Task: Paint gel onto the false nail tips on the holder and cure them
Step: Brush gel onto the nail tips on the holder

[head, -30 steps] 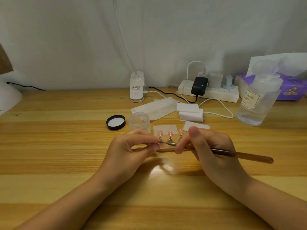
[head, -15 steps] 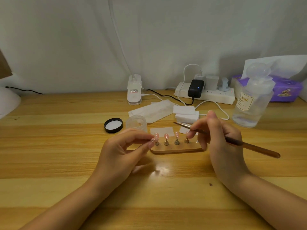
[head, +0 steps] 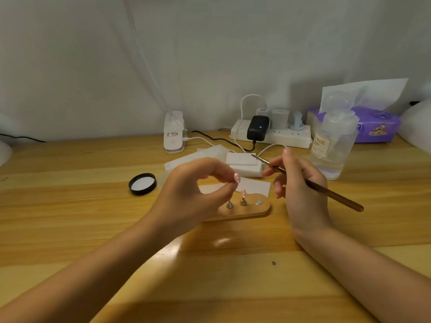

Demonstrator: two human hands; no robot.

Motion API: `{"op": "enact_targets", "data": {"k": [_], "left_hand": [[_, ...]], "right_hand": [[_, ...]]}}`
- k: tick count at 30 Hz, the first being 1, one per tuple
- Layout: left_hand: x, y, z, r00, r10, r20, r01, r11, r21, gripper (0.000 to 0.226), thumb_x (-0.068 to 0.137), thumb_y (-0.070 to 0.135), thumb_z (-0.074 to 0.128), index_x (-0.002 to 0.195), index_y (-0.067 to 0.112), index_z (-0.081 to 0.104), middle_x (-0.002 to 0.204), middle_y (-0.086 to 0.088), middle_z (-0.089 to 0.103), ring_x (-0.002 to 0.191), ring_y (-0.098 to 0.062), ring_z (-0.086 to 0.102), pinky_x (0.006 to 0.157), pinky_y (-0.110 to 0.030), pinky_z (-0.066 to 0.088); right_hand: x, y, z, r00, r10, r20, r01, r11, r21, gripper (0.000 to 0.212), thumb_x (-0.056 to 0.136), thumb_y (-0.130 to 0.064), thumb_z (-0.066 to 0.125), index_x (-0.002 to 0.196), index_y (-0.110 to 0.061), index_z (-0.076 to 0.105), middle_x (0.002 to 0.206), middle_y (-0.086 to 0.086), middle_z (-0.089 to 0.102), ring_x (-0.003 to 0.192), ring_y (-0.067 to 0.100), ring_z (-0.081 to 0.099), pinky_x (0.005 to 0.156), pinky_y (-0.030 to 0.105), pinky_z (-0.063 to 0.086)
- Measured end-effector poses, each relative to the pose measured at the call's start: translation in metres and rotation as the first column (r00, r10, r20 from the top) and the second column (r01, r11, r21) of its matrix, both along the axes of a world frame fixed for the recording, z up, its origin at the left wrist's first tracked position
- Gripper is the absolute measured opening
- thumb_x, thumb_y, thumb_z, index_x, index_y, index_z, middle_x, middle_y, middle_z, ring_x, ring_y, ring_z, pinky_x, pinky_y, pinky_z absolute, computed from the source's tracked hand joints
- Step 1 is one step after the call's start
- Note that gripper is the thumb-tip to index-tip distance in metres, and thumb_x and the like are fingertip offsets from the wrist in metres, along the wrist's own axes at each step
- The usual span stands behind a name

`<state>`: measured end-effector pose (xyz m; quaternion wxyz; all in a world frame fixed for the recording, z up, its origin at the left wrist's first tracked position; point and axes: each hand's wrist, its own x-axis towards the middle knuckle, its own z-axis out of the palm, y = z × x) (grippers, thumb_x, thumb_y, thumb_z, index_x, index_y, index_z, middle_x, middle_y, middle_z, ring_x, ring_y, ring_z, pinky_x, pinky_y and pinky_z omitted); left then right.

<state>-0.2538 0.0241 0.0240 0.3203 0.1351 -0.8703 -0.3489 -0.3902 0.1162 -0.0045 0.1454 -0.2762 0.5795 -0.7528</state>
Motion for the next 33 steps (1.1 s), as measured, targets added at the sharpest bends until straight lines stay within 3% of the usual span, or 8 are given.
{"op": "enact_targets", "data": {"k": [3, 8, 14, 21, 26, 28, 30, 33], "left_hand": [[-0.02, 0.002, -0.003, 0.999, 0.007, 0.052, -0.007, 1.0, 0.001, 0.021, 0.079, 0.013, 0.069, 0.088, 0.029, 0.06, 0.085, 0.015, 0.064, 0.085, 0.0, 0.06, 0.08, -0.014, 0.048], [-0.041, 0.007, -0.011, 0.976, -0.001, 0.218, 0.006, 1.0, -0.02, 0.032, 0.079, 0.023, 0.071, 0.089, 0.043, 0.049, 0.084, 0.022, 0.061, 0.09, 0.004, 0.056, 0.07, -0.006, 0.044], [-0.049, 0.01, -0.014, 0.951, 0.035, 0.307, -0.017, 0.998, -0.061, 0.03, 0.079, 0.024, 0.071, 0.092, 0.04, 0.049, 0.085, 0.022, 0.061, 0.09, -0.004, 0.058, 0.078, -0.028, 0.052], [-0.049, 0.012, -0.013, 0.938, 0.047, 0.343, -0.02, 0.997, -0.08, 0.034, 0.08, 0.023, 0.071, 0.084, 0.044, 0.044, 0.076, 0.026, 0.056, 0.088, -0.002, 0.057, 0.076, -0.02, 0.048], [-0.046, 0.011, -0.011, 0.923, 0.052, 0.382, -0.017, 0.995, -0.094, 0.029, 0.079, 0.028, 0.07, 0.094, 0.039, 0.048, 0.084, 0.021, 0.058, 0.089, -0.002, 0.056, 0.076, -0.019, 0.048], [-0.041, 0.011, -0.01, 0.91, 0.091, 0.405, -0.028, 0.987, -0.159, 0.027, 0.081, 0.033, 0.068, 0.101, 0.038, 0.052, 0.091, 0.021, 0.057, 0.09, -0.001, 0.053, 0.072, -0.016, 0.044], [-0.037, 0.011, -0.01, 0.896, 0.173, 0.409, -0.038, 0.947, -0.317, 0.03, 0.083, 0.039, 0.064, 0.111, 0.035, 0.056, 0.101, 0.019, 0.059, 0.091, 0.0, 0.051, 0.066, -0.011, 0.036], [-0.034, 0.011, -0.008, 0.875, 0.233, 0.425, -0.038, 0.907, -0.42, 0.036, 0.082, 0.047, 0.06, 0.116, 0.034, 0.055, 0.108, 0.018, 0.058, 0.09, 0.0, 0.045, 0.068, -0.015, 0.032]], "right_hand": [[-0.002, 0.0, -0.001, 0.999, -0.018, 0.038, 0.018, 1.0, -0.002, 0.034, 0.095, -0.032, 0.043, 0.071, -0.021, 0.062, 0.062, -0.005, 0.065, 0.044, 0.003, 0.045, 0.042, 0.011, 0.039], [-0.006, -0.001, -0.003, 0.99, -0.038, 0.136, 0.04, 0.999, -0.01, 0.036, 0.096, -0.032, 0.042, 0.068, -0.02, 0.062, 0.059, -0.006, 0.064, 0.042, 0.003, 0.044, 0.04, 0.012, 0.037], [-0.007, -0.002, -0.003, 0.987, -0.028, 0.159, 0.031, 0.999, -0.021, 0.036, 0.097, -0.03, 0.042, 0.068, -0.019, 0.061, 0.057, -0.006, 0.063, 0.041, 0.004, 0.043, 0.039, 0.012, 0.036], [-0.007, -0.002, -0.003, 0.987, -0.021, 0.161, 0.025, 0.999, -0.025, 0.036, 0.096, -0.03, 0.042, 0.067, -0.02, 0.061, 0.057, -0.006, 0.063, 0.041, 0.002, 0.043, 0.038, 0.011, 0.035], [-0.007, -0.002, -0.003, 0.989, -0.013, 0.144, 0.016, 1.0, -0.022, 0.033, 0.095, -0.03, 0.046, 0.067, -0.021, 0.062, 0.058, -0.006, 0.063, 0.042, 0.002, 0.043, 0.039, 0.011, 0.036], [-0.007, -0.002, -0.003, 0.99, -0.001, 0.143, 0.005, 1.0, -0.026, 0.032, 0.093, -0.03, 0.049, 0.065, -0.022, 0.063, 0.06, -0.005, 0.064, 0.043, 0.003, 0.044, 0.04, 0.011, 0.037], [-0.007, -0.002, -0.003, 0.989, 0.008, 0.145, -0.004, 1.0, -0.027, 0.03, 0.091, -0.03, 0.053, 0.064, -0.022, 0.063, 0.062, -0.003, 0.065, 0.044, 0.004, 0.043, 0.041, 0.012, 0.037], [-0.007, -0.002, -0.003, 0.991, 0.001, 0.137, 0.0, 1.0, -0.007, 0.025, 0.089, -0.03, 0.055, 0.067, -0.021, 0.063, 0.063, -0.002, 0.066, 0.044, 0.003, 0.043, 0.042, 0.012, 0.038]]}}
